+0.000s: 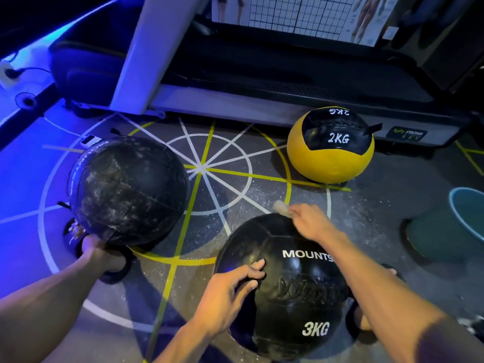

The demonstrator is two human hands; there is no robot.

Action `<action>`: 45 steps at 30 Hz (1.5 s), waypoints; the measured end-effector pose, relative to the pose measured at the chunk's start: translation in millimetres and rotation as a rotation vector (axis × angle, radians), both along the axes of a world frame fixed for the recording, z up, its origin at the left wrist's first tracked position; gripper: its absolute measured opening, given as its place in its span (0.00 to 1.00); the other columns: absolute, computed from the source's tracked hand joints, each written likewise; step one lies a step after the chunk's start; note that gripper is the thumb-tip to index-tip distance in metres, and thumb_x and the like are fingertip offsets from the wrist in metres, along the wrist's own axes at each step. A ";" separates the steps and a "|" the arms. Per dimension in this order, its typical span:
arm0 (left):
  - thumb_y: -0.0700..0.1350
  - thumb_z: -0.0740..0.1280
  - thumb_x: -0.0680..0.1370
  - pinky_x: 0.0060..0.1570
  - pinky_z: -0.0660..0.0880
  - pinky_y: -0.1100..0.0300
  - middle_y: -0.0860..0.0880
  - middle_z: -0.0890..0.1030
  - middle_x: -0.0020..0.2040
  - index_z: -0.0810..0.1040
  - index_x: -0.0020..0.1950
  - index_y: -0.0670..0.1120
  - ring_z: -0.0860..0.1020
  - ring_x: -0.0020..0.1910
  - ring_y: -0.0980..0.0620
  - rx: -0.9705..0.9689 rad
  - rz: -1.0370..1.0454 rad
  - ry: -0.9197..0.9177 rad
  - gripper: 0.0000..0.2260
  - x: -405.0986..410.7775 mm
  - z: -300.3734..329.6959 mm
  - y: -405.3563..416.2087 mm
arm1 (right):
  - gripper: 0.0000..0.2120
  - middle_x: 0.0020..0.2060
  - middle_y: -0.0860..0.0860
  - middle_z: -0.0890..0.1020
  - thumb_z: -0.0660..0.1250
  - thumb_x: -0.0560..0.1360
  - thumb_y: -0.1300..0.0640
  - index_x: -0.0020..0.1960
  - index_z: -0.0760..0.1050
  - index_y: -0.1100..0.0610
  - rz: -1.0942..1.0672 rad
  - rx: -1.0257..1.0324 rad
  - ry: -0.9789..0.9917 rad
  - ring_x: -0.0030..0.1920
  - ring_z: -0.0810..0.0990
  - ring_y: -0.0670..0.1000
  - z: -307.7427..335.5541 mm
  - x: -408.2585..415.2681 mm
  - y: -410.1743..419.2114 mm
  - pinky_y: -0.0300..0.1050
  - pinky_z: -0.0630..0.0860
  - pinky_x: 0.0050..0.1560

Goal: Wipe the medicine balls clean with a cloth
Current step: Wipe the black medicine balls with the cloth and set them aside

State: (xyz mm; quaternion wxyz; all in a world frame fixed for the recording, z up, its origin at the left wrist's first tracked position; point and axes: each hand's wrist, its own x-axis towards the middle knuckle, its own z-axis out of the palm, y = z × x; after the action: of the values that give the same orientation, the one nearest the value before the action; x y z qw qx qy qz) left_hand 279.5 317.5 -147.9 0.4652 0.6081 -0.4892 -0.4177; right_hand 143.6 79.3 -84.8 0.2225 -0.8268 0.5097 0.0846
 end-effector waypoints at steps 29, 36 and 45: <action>0.47 0.68 0.82 0.75 0.63 0.65 0.67 0.67 0.76 0.72 0.76 0.57 0.65 0.75 0.68 -0.133 -0.090 -0.394 0.22 -5.8 -10.0 -7.4 | 0.18 0.69 0.51 0.79 0.56 0.84 0.56 0.68 0.79 0.48 0.633 0.065 0.018 0.68 0.77 0.52 4.9 56.7 60.7 0.51 0.68 0.72; 0.46 0.70 0.81 0.76 0.57 0.69 0.66 0.63 0.78 0.72 0.76 0.55 0.60 0.75 0.72 -0.132 -0.063 -0.456 0.23 -6.4 -15.7 -6.4 | 0.19 0.69 0.52 0.79 0.56 0.84 0.59 0.71 0.77 0.52 0.244 -0.017 -0.011 0.69 0.77 0.54 1.0 28.4 10.9 0.49 0.69 0.72; 0.55 0.75 0.75 0.54 0.77 0.63 0.61 0.75 0.62 0.74 0.65 0.56 0.75 0.58 0.59 -0.173 0.103 -0.719 0.21 -14.4 -9.6 -3.6 | 0.23 0.77 0.40 0.64 0.57 0.84 0.59 0.76 0.67 0.41 0.404 -0.022 -0.149 0.78 0.60 0.41 0.9 -27.1 51.3 0.47 0.54 0.81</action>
State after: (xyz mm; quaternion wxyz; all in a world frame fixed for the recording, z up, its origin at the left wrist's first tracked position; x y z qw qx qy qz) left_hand 265.1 313.9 -157.5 0.3336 0.6982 -0.6237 -0.1106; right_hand 116.5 130.6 -83.9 0.2293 -0.9184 0.3168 0.0605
